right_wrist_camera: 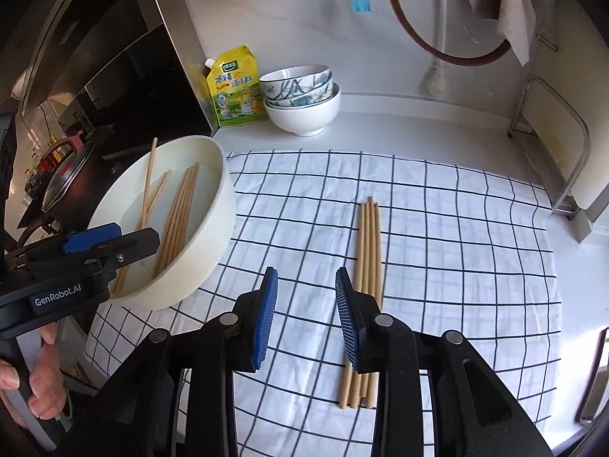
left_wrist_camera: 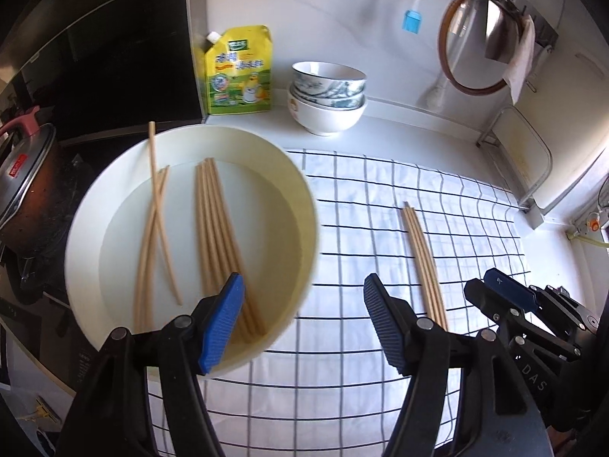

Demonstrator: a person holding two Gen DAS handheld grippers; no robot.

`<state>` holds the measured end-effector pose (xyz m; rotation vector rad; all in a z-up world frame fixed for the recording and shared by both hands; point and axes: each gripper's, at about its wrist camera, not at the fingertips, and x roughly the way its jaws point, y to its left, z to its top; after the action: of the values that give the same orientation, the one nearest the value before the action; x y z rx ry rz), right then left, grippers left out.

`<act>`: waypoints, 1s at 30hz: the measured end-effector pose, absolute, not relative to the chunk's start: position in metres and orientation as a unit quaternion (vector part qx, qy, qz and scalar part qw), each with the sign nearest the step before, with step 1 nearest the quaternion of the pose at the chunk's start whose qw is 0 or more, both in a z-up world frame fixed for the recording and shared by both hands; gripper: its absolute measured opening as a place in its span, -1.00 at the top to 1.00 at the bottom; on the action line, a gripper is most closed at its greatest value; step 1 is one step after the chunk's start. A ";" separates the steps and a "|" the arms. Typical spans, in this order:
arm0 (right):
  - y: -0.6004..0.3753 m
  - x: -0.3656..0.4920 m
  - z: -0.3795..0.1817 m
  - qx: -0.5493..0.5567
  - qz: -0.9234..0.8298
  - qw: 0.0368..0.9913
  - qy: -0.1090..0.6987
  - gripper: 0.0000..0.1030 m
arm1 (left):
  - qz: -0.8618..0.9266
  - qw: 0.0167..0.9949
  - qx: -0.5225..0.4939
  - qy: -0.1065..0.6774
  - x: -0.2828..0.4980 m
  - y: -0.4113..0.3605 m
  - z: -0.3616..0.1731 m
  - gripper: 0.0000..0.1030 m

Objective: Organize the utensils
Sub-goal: 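Move both open grippers back over the remaining chopsticks on the cloth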

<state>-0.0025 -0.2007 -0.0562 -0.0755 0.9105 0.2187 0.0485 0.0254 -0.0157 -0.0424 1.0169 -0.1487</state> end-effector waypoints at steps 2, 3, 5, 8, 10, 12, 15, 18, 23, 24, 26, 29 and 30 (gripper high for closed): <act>-0.212 -0.006 -0.055 -0.035 0.098 0.893 0.438 0.41 | -0.080 0.869 -0.017 0.489 0.048 0.012 -0.018 -0.25; -0.218 -0.007 -0.056 -0.034 0.094 0.893 0.439 0.41 | -0.083 0.868 -0.015 0.490 0.048 0.007 -0.019 -0.25; -0.231 -0.009 -0.057 -0.030 0.085 0.893 0.440 0.41 | -0.091 0.866 -0.011 0.491 0.046 -0.007 -0.021 -0.25; -0.251 -0.010 -0.061 -0.024 0.071 0.892 0.446 0.41 | -0.102 0.862 -0.004 0.496 0.044 -0.025 -0.026 -0.26; -0.262 -0.011 -0.066 -0.022 0.060 0.891 0.450 0.41 | -0.110 0.859 0.000 0.500 0.043 -0.036 -0.030 -0.26; -0.273 -0.012 -0.071 -0.021 0.051 0.888 0.456 0.40 | -0.116 0.855 0.003 0.505 0.042 -0.045 -0.035 -0.26; -0.284 -0.010 -0.082 -0.019 0.046 0.882 0.468 0.38 | -0.120 0.851 0.007 0.512 0.041 -0.054 -0.044 -0.26; -0.290 -0.008 -0.094 -0.018 0.045 0.876 0.479 0.38 | -0.118 0.845 0.013 0.521 0.041 -0.060 -0.055 -0.26; -0.289 0.000 -0.117 -0.020 0.052 0.867 0.495 0.32 | -0.109 0.838 0.017 0.534 0.042 -0.062 -0.072 -0.26; -0.288 0.002 -0.121 -0.022 0.053 0.866 0.497 0.32 | -0.107 0.836 0.017 0.537 0.043 -0.061 -0.075 -0.26; -0.284 0.007 -0.129 -0.028 0.058 0.864 0.500 0.32 | -0.103 0.833 0.017 0.543 0.044 -0.060 -0.081 -0.26; -0.278 0.012 -0.139 -0.033 0.066 0.860 0.504 0.31 | -0.098 0.830 0.017 0.549 0.044 -0.058 -0.088 -0.26; -0.277 0.014 -0.142 -0.031 0.068 0.859 0.506 0.31 | -0.096 0.829 0.016 0.551 0.044 -0.057 -0.089 -0.26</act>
<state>0.0140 -0.2772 -0.1416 -0.0645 1.0633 0.1427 0.0442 -0.0570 -0.0893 0.0334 1.1685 -0.2041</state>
